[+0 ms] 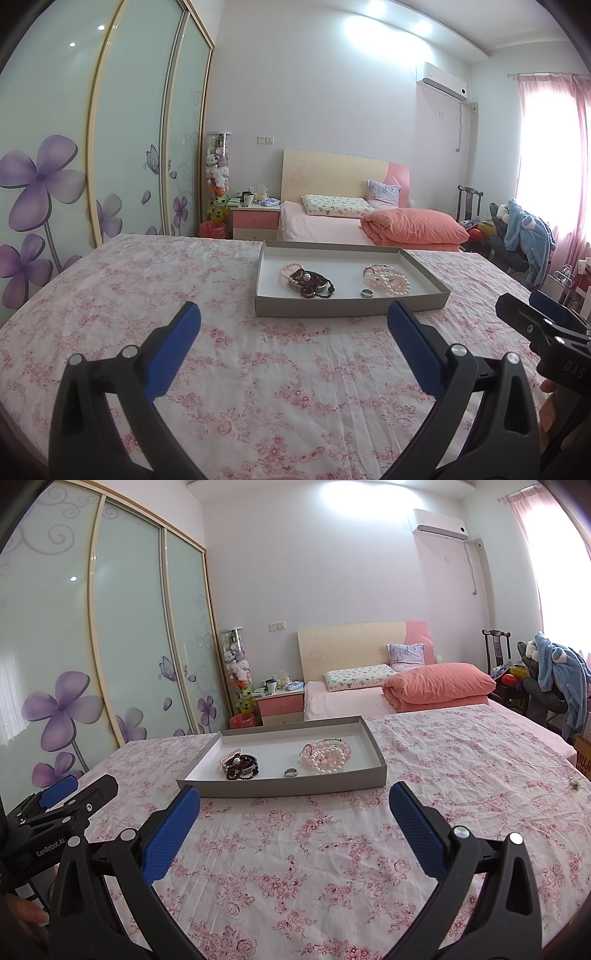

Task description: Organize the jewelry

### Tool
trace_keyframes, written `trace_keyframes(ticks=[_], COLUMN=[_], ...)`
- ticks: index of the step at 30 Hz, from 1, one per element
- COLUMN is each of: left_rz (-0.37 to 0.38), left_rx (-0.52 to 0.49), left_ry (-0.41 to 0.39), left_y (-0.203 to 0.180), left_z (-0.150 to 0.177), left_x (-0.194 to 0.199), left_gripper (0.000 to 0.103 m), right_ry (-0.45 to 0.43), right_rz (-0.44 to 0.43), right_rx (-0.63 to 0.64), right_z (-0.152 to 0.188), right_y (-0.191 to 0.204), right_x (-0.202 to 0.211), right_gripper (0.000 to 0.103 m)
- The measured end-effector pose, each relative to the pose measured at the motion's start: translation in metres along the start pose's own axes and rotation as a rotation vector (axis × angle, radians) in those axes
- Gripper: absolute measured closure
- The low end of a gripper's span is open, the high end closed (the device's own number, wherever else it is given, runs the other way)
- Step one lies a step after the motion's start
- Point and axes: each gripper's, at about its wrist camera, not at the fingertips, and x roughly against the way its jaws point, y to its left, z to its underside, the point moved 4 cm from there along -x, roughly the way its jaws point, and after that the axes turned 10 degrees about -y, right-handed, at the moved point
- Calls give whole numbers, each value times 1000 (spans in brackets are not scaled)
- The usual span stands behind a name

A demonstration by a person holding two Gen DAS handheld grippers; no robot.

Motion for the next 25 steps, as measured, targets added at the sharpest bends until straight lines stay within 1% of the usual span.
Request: trace_keyframes(ticks=[25], left_rz=[-1], left_rx=[7], left_ry=[8], left_y=[0], left_z=[1], left_x=[-1], left_gripper=[4], right_ry=[5], right_rz=[-1], right_rx=[0], right_z=[3], right_y=[1], right_x=[0], right_gripper=[2])
